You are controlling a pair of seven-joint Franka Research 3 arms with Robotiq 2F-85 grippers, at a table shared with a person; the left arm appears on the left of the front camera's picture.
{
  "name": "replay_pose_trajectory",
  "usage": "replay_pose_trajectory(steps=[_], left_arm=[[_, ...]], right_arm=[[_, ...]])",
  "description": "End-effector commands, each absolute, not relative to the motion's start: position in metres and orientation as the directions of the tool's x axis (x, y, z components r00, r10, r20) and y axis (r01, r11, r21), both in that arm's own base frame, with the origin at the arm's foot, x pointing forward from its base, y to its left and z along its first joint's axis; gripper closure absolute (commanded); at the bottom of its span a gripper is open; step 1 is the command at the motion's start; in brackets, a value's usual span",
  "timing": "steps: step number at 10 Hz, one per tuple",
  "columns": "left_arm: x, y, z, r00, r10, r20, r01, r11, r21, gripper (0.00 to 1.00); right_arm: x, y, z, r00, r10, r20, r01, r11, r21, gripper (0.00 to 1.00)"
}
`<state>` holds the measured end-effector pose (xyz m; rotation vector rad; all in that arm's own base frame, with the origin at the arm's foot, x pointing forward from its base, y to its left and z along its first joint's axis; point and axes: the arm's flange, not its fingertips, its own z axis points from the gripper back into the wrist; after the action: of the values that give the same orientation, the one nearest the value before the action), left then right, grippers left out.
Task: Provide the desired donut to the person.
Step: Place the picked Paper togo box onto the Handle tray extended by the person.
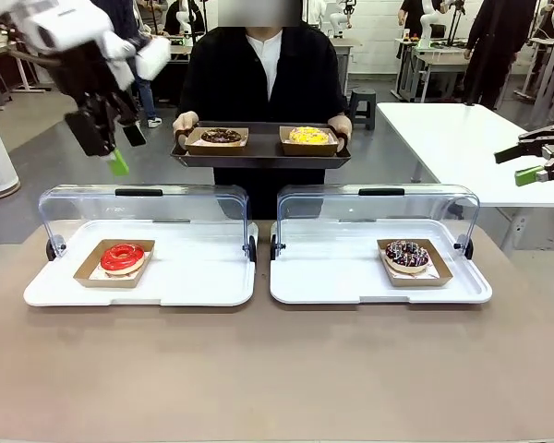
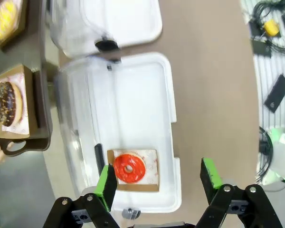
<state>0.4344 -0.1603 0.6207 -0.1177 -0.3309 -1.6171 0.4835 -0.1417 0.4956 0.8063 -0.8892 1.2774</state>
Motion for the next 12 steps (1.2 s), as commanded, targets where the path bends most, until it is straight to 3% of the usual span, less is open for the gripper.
replay_pose_trajectory(steps=[1,4,6,9,12], left_arm=[[0.443,-0.104,0.637,-0.113,-0.852,0.510,0.993,-0.075,0.095,0.08],[0.440,-0.018,0.654,-0.143,-0.668,0.730,0.988,-0.054,0.143,0.08],[0.437,0.035,0.651,-0.128,-0.573,0.809,0.988,-0.004,0.153,0.08],[0.434,0.103,0.624,0.042,-0.536,0.843,0.984,0.166,0.057,0.08],[0.427,0.144,0.593,0.011,-0.483,0.876,0.983,0.166,0.079,0.08]], right_arm=[[0.483,-0.140,0.496,0.068,0.436,0.897,-0.993,0.119,0.017,0.00],[0.483,-0.140,0.496,0.068,0.436,0.897,-0.993,0.119,0.017,0.00],[0.483,-0.140,0.496,0.068,0.436,0.897,-0.993,0.119,0.017,0.00],[0.483,-0.140,0.496,0.068,0.436,0.897,-0.993,0.119,0.017,0.00],[0.483,-0.140,0.496,0.068,0.436,0.897,-0.993,0.119,0.017,0.00]])
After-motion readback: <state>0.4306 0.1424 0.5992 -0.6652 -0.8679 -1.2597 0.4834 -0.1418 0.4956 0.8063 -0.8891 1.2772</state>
